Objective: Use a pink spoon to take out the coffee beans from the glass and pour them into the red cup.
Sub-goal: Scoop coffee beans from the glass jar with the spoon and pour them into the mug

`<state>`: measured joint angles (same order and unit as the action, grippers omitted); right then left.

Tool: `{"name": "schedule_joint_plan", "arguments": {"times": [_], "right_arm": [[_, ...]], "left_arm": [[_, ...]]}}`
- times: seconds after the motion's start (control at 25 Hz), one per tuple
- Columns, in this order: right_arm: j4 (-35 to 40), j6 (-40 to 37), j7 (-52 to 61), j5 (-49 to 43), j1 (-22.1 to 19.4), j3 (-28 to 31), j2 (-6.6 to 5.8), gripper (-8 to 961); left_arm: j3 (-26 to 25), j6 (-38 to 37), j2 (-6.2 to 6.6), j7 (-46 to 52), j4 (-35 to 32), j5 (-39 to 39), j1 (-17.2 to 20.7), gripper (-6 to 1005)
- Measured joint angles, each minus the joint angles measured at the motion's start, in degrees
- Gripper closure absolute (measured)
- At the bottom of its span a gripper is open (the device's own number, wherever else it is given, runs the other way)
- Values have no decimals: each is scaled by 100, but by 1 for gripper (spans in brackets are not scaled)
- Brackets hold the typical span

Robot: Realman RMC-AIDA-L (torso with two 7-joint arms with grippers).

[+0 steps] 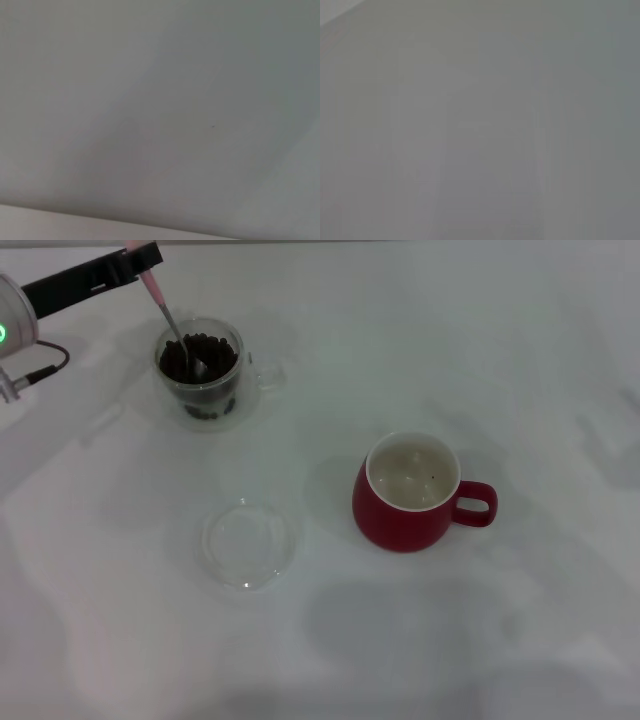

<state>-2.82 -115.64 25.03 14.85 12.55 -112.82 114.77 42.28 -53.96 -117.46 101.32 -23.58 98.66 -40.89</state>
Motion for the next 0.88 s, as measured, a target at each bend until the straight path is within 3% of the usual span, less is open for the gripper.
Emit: {"name": "schedule_joint_plan", "arguments": {"times": [0.28, 0.88], "right_arm": [[-88, 76, 8, 0, 14, 3, -34, 207], [-204, 254, -40, 1, 16, -3, -148, 208]], "left_arm": [[-2, -92, -67, 141, 111, -593, 227, 861], [0, -625, -55, 389, 704, -1842, 892, 862]]}}
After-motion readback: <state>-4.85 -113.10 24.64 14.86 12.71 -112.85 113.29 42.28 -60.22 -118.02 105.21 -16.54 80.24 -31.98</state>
